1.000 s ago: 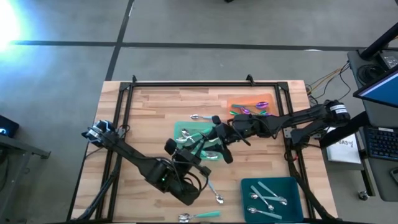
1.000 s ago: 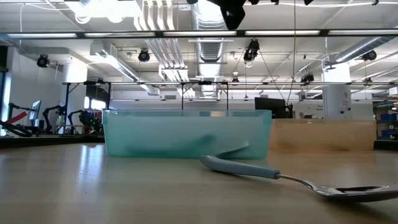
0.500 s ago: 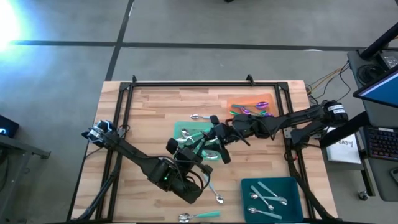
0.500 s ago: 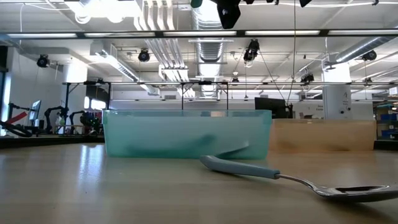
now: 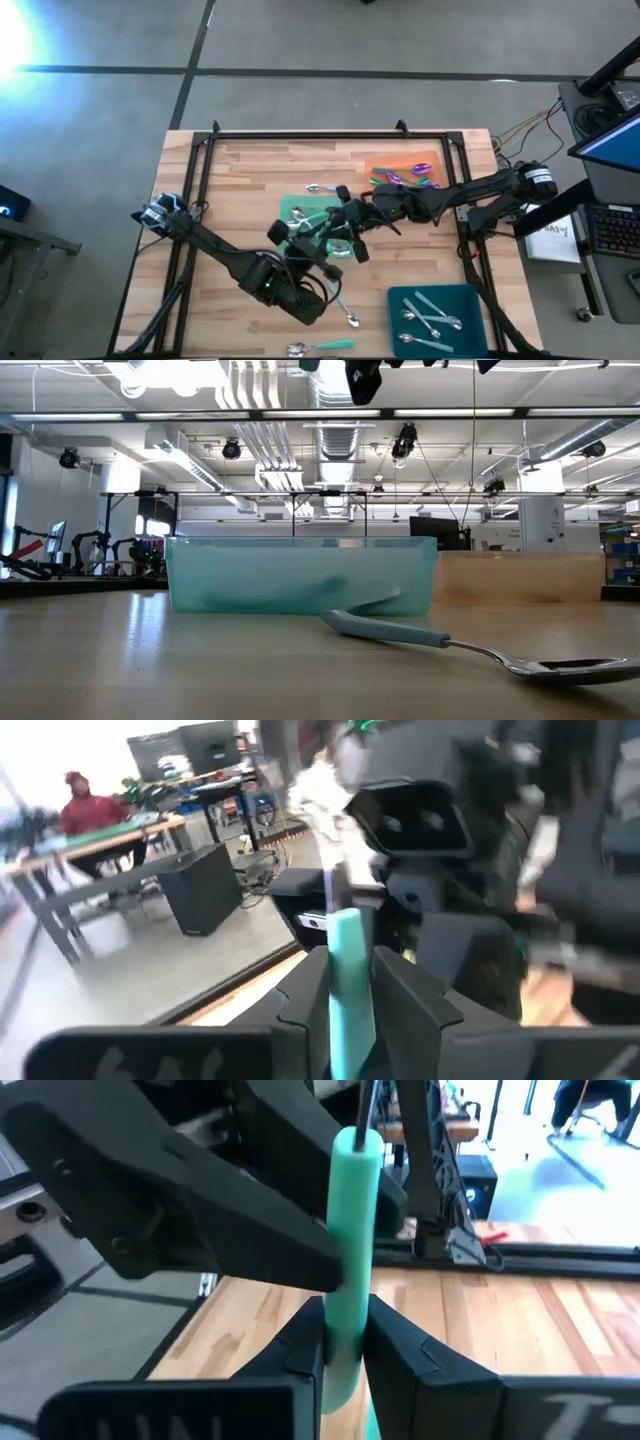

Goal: Sort silverware by color (type)
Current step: Put the green spoon into the green bin

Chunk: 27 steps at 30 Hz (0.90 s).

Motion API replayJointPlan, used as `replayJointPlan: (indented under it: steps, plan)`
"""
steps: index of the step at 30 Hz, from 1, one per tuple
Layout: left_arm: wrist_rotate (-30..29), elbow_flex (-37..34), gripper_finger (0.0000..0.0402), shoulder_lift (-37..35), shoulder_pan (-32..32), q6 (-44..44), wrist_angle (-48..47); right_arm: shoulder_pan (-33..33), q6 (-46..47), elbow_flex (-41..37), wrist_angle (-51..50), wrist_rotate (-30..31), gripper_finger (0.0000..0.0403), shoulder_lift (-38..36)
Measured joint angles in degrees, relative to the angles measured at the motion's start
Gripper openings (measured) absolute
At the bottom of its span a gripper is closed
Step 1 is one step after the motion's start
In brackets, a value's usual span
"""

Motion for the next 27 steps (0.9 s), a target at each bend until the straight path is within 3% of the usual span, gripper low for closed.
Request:
replayJointPlan:
  steps: [4,11,16,27]
  plan:
    - [2.4,0.0,0.0076,-0.1,-1.0,5.2,-0.2,-1.3,0.0,0.0,-4.2,0.5,0.0038,-0.6]
    - [4.7,2.6,0.0084,-0.2,-2.6,6.0,-7.2,-3.8,0.9,0.0,-13.0,6.6,0.0038,-0.6]
    - [9.0,5.8,0.0084,-0.2,-4.0,3.7,-14.6,-4.8,2.1,0.0,-21.2,12.4,0.0038,1.1]
    - [23.1,13.4,0.0084,-0.3,-5.0,-6.7,-32.3,-4.4,4.9,-0.1,-25.3,11.7,0.0038,11.2]
